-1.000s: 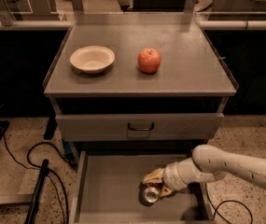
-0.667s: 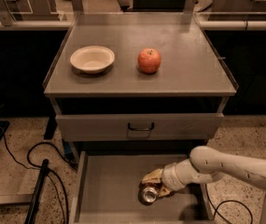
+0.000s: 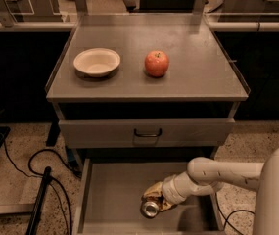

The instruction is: Place orange can into middle drawer

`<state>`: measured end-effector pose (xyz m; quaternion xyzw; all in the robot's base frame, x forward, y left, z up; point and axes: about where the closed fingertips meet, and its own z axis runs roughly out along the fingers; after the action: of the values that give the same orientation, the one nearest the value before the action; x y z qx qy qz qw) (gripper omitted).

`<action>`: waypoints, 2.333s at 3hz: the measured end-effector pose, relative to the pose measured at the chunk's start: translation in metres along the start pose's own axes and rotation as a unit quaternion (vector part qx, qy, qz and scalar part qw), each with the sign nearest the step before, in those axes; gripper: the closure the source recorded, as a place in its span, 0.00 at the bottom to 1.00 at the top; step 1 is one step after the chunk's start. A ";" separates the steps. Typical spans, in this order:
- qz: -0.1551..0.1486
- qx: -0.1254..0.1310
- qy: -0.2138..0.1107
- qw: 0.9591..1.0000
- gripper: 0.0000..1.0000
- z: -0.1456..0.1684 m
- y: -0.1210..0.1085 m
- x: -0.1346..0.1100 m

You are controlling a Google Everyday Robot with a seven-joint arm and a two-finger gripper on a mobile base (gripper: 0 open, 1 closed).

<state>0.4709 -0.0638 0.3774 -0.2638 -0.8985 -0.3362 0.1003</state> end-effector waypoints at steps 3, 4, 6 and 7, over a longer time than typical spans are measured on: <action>0.006 -0.020 0.021 1.000 0.81 0.019 0.000 -0.002; 0.006 -0.020 0.021 1.000 0.59 0.019 0.000 -0.002; 0.006 -0.020 0.021 1.000 0.13 0.019 0.000 -0.002; 0.006 -0.020 0.021 1.000 0.00 0.019 0.000 -0.001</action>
Offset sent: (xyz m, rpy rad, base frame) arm 0.0039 0.0137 -0.0215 0.1050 0.0243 -0.0088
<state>0.4718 -0.0523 0.3624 -0.2636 -0.8878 -0.3590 0.1159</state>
